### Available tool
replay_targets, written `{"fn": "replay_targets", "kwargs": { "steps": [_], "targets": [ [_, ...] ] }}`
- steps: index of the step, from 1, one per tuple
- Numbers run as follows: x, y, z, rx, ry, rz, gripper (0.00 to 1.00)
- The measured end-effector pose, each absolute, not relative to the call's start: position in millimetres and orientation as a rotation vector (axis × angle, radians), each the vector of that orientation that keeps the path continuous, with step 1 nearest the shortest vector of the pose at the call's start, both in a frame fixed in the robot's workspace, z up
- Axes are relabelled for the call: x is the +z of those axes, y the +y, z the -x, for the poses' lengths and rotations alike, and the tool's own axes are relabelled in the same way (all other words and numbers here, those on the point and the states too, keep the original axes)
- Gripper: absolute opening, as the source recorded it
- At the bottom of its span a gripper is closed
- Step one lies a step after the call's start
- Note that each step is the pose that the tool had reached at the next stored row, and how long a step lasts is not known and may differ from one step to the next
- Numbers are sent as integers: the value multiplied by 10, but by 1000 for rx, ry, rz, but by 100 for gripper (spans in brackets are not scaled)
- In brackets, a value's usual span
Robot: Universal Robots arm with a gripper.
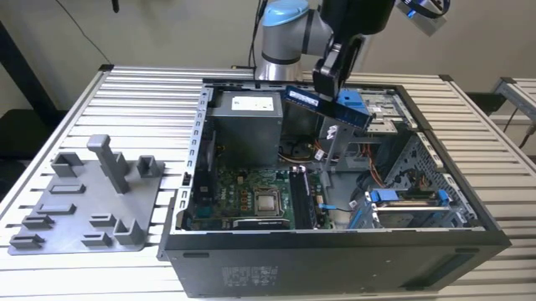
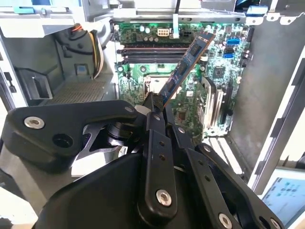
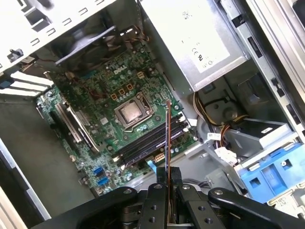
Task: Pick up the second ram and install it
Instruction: 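Insert the second ram into the second slot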
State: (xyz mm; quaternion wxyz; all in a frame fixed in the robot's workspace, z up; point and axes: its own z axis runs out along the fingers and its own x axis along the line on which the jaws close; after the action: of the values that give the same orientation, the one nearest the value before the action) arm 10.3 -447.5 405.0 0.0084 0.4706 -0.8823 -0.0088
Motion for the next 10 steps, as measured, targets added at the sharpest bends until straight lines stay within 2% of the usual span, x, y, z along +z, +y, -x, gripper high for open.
{"fn": "replay_targets", "kwargs": {
  "steps": [10],
  "targets": [
    [4043,-4475,-107,-27,-2826,-1333,15]
  ]
}}
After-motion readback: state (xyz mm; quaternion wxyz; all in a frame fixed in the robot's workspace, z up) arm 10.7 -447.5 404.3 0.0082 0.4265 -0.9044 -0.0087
